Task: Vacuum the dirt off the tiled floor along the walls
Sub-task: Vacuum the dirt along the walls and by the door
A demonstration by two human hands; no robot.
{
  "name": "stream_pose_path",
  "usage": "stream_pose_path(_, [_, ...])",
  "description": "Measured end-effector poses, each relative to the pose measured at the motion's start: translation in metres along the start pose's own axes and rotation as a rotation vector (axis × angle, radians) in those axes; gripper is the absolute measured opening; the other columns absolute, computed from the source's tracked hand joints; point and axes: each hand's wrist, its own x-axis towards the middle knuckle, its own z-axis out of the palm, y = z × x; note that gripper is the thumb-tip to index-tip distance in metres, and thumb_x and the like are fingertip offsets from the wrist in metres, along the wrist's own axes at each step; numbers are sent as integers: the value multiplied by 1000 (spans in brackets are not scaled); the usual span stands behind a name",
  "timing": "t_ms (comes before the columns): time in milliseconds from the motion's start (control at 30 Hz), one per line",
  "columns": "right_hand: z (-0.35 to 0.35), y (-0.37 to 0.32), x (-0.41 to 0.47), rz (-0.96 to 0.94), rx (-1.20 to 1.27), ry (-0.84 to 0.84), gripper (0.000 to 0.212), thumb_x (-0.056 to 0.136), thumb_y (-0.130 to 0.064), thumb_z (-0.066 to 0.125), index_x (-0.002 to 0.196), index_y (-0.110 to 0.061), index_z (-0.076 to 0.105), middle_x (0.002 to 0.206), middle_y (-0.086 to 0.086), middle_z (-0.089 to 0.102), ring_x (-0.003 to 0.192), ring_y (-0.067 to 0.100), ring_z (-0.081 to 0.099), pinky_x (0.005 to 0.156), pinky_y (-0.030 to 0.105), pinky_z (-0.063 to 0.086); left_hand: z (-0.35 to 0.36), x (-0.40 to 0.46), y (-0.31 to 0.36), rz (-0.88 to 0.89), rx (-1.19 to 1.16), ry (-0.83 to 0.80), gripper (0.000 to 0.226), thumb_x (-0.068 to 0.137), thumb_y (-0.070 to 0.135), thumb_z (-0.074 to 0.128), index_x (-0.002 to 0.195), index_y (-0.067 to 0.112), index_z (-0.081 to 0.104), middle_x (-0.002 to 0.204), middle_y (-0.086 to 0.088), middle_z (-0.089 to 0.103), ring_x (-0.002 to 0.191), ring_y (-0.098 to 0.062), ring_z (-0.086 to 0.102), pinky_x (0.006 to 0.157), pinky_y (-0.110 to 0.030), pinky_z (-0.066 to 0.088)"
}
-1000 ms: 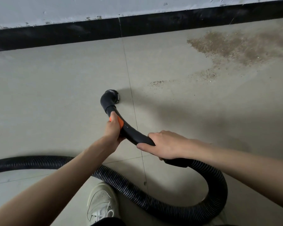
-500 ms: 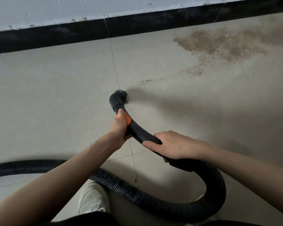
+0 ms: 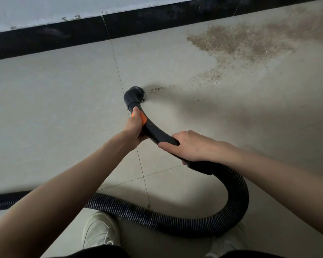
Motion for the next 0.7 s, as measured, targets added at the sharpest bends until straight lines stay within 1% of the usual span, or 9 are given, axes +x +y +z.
stream_pose_path(67, [4, 1, -6, -8, 20, -53, 53, 92, -67, 38, 82, -17, 50, 61, 4, 70, 43, 7, 60, 56, 26, 50, -3, -5, -8, -19, -3, 15, 39, 98, 45, 35, 84, 10, 47, 81, -7, 56, 73, -19, 59, 53, -31, 48])
stream_pose_path(167, [11, 1, -20, -27, 29, -131, 54, 92, -67, 37, 83, -15, 50, 58, 0, 68, 40, 3, 58, 47, 17, 43, -9, -13, -25, -62, -22, 54, 40, 98, 46, 35, 99, 8, 45, 84, -8, 57, 74, -21, 59, 54, -33, 47])
stream_pose_path(200, [11, 0, -23, -33, 20, -145, 55, 92, -67, 37, 84, -15, 51, 59, 0, 67, 41, 2, 57, 47, 17, 42, -10, -15, -29, -69, -29, 61, 39, 98, 46, 35, 103, 9, 43, 85, -8, 57, 75, -21, 58, 54, -33, 47])
stream_pose_path(300, [7, -2, -31, -35, 37, -175, 57, 93, -67, 36, 84, -13, 52, 65, 0, 65, 50, 6, 58, 58, 22, 47, -11, -22, -31, -81, -47, 60, 37, 98, 46, 35, 108, 11, 41, 87, -8, 56, 77, -22, 57, 56, -35, 46])
stream_pose_path(333, [5, -2, -33, -32, 57, -186, 57, 93, -67, 37, 84, -13, 52, 64, -1, 65, 50, 5, 58, 59, 22, 48, -10, -24, -31, -86, -48, 57, 36, 98, 46, 35, 108, 11, 41, 88, -8, 56, 77, -22, 57, 57, -35, 46])
stream_pose_path(400, [2, 0, -37, -20, 88, -204, 56, 93, -67, 37, 83, -14, 52, 61, -1, 67, 45, 2, 57, 56, 20, 47, -7, -27, -30, -95, -48, 52, 36, 97, 45, 36, 106, 10, 42, 88, -9, 57, 77, -23, 58, 57, -35, 47])
stream_pose_path(500, [3, 5, -39, -9, 82, -178, 54, 92, -67, 38, 83, -15, 50, 59, -1, 67, 41, 0, 56, 55, 22, 45, -1, -28, -30, -93, -61, 12, 39, 97, 46, 38, 105, 8, 44, 89, -10, 58, 79, -23, 59, 55, -34, 47])
stream_pose_path(700, [-6, 19, -27, -5, -14, -36, 54, 92, -68, 39, 79, -16, 49, 53, -2, 65, 38, 2, 55, 52, 26, 42, 19, -14, -19, -65, -36, -33, 45, 98, 50, 35, 108, 7, 45, 91, -10, 59, 81, -22, 61, 57, -33, 49])
